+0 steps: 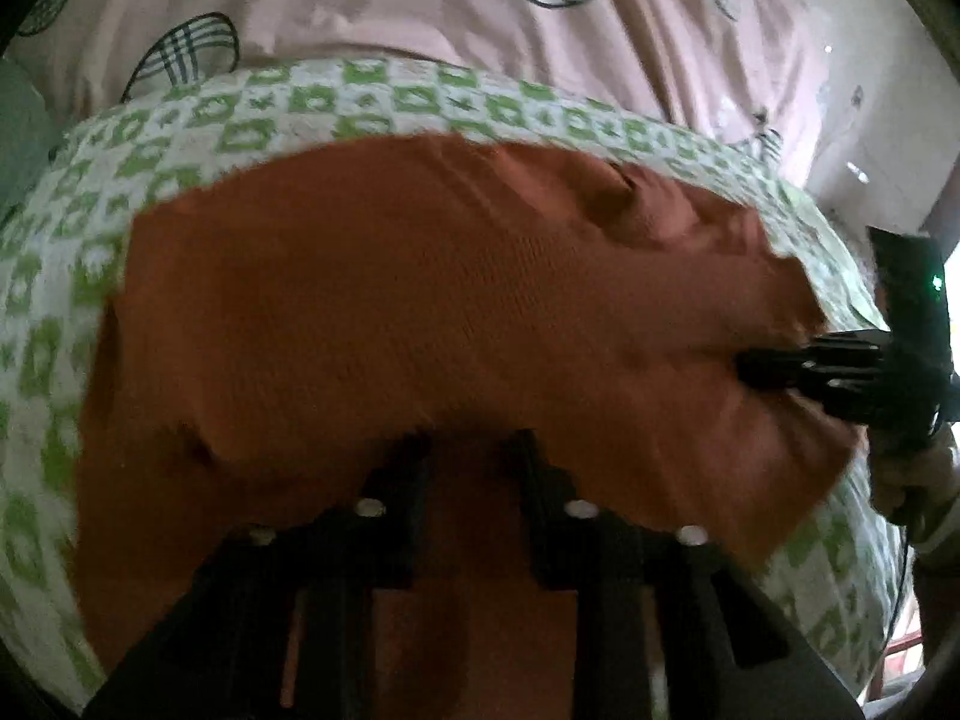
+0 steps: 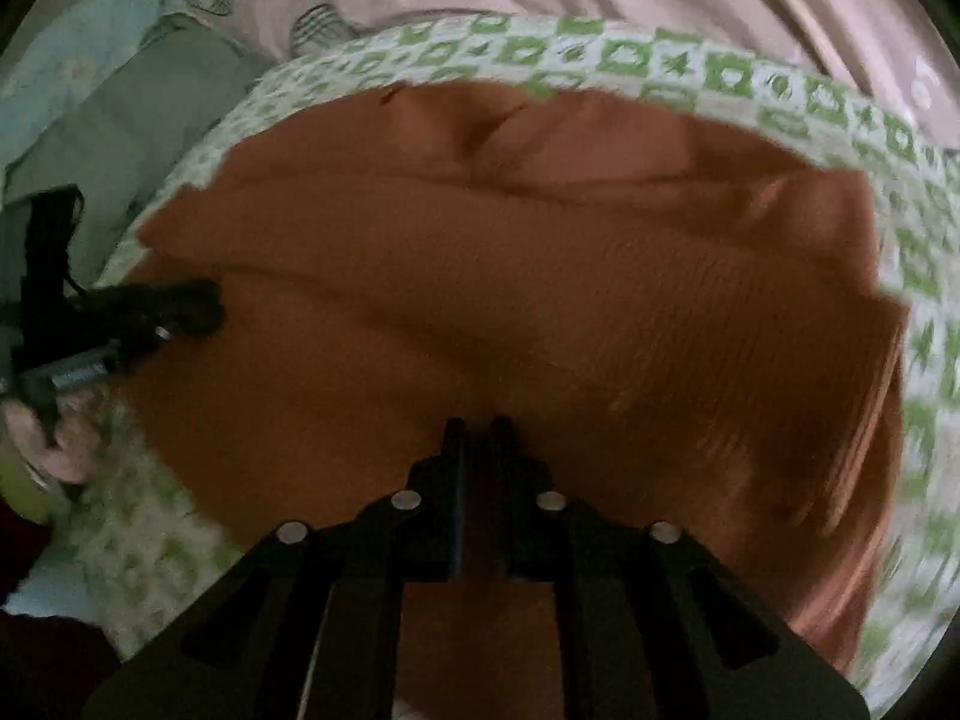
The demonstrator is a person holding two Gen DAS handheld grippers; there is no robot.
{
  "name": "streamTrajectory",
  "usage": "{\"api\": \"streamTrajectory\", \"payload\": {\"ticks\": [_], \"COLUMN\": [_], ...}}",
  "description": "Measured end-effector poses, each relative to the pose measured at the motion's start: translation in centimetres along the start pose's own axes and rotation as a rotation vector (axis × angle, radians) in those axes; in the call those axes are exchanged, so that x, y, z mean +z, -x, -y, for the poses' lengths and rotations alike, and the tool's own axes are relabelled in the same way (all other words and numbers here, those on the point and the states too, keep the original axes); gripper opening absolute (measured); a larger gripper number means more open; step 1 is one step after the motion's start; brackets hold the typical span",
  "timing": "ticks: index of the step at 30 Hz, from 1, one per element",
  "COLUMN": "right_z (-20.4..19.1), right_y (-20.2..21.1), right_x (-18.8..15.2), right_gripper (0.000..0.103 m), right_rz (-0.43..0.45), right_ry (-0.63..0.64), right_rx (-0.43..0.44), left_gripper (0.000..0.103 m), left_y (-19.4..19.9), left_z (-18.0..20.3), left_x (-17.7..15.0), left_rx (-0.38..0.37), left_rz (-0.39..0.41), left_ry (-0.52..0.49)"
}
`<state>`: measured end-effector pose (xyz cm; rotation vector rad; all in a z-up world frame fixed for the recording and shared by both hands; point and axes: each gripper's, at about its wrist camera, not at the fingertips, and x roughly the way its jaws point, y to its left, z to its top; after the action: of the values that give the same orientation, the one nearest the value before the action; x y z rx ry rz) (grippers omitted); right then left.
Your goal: Fold small clothes
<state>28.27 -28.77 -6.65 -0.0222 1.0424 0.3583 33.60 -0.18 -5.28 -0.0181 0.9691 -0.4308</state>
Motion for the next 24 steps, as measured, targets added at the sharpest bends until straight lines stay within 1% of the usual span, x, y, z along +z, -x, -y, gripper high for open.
{"api": "streamTrajectory", "payload": {"ticks": [1, 2, 4, 5, 6, 8, 9, 10, 12, 15, 16, 17, 18, 21, 22, 24], "right_z": [0.8, 2.2, 4.7, 5.9, 7.3, 10.1, 11.2, 11.9, 12.5, 10.8, 10.0, 8.9, 8.1, 5.4, 4.7, 3.5], "right_y": [0.2, 0.6, 1.7, 2.3, 3.1, 4.8, 5.4, 6.2, 7.4, 7.8, 7.5, 7.2, 7.1, 6.2, 6.0, 5.8], "right_x": [0.6, 1.8, 3.5, 4.1, 4.6, 5.1, 4.9, 4.5, 3.4, 1.2, 0.8, -0.4, -1.1, -4.3, -5.3, -7.1], "right_gripper": [0.006, 0.006, 0.007, 0.008, 0.008, 0.01, 0.01, 0.01, 0.01, 0.01, 0.01, 0.01, 0.01, 0.01, 0.01, 0.01], "right_rz": [0.014, 0.056, 0.136, 0.173, 0.215, 0.287, 0.314, 0.341, 0.369, 0.371, 0.363, 0.348, 0.338, 0.298, 0.287, 0.269], "right_ry": [-0.014, -0.05, -0.126, -0.17, -0.229, -0.361, -0.41, -0.456, -0.5, -0.499, -0.495, -0.487, -0.482, -0.48, -0.486, -0.506], "right_rx": [-0.029, -0.087, -0.194, -0.212, -0.211, -0.228, -0.226, -0.215, -0.171, -0.095, -0.074, -0.035, -0.016, 0.056, 0.074, 0.098], "left_gripper": [0.019, 0.019, 0.02, 0.023, 0.03, 0.039, 0.043, 0.043, 0.043, 0.045, 0.045, 0.045, 0.045, 0.046, 0.048, 0.056], "left_y": [-0.2, -0.2, 0.0, 0.2, 0.6, 1.6, 2.1, 3.0, 4.6, 6.7, 7.5, 8.1, 8.7, 9.5, 10.1, 10.2], "left_z": [-1.1, -2.1, -4.3, -5.3, -6.5, -9.1, -10.3, -11.5, -12.7, -12.0, -11.2, -10.5, -9.4, -6.7, -5.4, -3.8], "left_x": [1.3, 2.6, 5.3, 6.3, 7.2, 8.6, 8.8, 8.6, 7.7, 4.4, 2.5, 1.0, -0.6, -4.4, -6.1, -8.4], "left_rx": [0.003, 0.032, 0.129, 0.145, 0.16, 0.216, 0.234, 0.237, 0.217, 0.199, 0.179, 0.156, 0.133, 0.084, 0.07, 0.06], "left_rz": [0.007, 0.023, 0.068, 0.09, 0.11, 0.15, 0.163, 0.182, 0.21, 0.225, 0.223, 0.219, 0.211, 0.198, 0.187, 0.17], "left_ry": [0.002, 0.009, 0.047, 0.077, 0.117, 0.225, 0.274, 0.334, 0.394, 0.409, 0.411, 0.412, 0.412, 0.408, 0.404, 0.411]}}
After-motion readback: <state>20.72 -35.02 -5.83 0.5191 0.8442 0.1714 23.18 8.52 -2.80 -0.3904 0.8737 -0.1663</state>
